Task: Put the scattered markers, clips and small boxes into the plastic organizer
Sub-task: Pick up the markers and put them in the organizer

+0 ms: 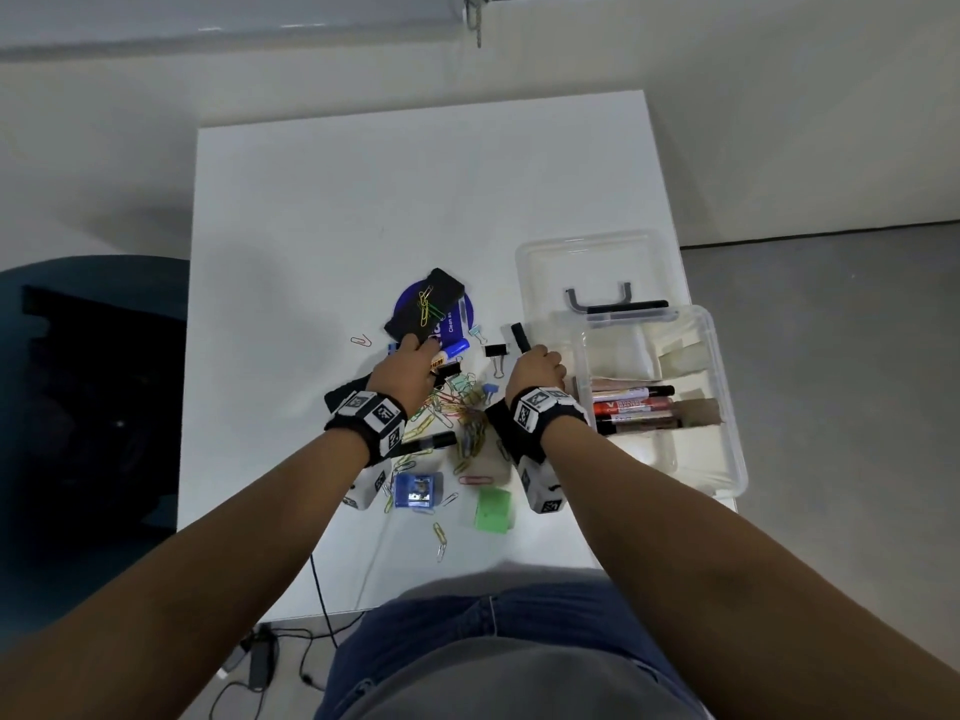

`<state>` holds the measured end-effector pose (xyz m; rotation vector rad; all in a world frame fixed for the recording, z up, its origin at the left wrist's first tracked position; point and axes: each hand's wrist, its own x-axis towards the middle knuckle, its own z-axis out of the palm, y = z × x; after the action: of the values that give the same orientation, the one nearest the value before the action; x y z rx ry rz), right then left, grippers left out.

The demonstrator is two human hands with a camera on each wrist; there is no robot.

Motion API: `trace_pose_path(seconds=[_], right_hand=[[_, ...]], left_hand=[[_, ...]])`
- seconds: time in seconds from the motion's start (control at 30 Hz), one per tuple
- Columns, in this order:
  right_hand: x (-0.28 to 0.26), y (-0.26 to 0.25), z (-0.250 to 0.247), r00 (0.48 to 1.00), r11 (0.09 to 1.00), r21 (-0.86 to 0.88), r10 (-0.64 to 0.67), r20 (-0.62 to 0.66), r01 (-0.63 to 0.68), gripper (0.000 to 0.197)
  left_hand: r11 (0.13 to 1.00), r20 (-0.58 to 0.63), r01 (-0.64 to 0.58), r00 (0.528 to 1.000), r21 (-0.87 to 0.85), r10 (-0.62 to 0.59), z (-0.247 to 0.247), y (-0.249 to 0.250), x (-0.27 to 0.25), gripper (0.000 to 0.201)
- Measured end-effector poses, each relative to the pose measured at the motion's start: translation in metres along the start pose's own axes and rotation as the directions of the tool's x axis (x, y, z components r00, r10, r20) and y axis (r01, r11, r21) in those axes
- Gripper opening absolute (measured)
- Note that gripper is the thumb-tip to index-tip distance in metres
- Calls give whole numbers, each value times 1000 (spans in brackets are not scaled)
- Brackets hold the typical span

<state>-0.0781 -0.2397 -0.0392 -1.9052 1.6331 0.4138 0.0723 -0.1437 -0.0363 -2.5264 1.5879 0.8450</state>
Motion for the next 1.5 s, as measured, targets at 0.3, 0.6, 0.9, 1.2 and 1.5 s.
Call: trace_pose_path(seconds=[0.3, 0.6, 0.9, 1.2, 1.5], right_hand=[[-20, -10, -49, 968, 904, 350, -246, -39, 244, 37], [-68, 48, -141, 757, 652, 402, -620, -203, 642, 20], [-68, 134, -143, 834, 833, 125, -548, 60, 539, 27], [-45, 149, -143, 928, 899, -273, -279, 249, 343, 37], [-71, 123, -193, 961, 954, -161, -268, -71, 254, 36]], left_hand=[[993, 216, -98, 973, 60, 83, 26, -6, -52, 52], [998, 156, -55, 986, -2, 55, 17, 7, -59, 40], [917, -104, -204, 978, -343, 179, -49, 85, -65, 17], [895, 19, -444, 895, -42, 445, -60, 176, -51, 23], [874, 104, -486, 869, -2, 483, -28, 225, -41, 47]])
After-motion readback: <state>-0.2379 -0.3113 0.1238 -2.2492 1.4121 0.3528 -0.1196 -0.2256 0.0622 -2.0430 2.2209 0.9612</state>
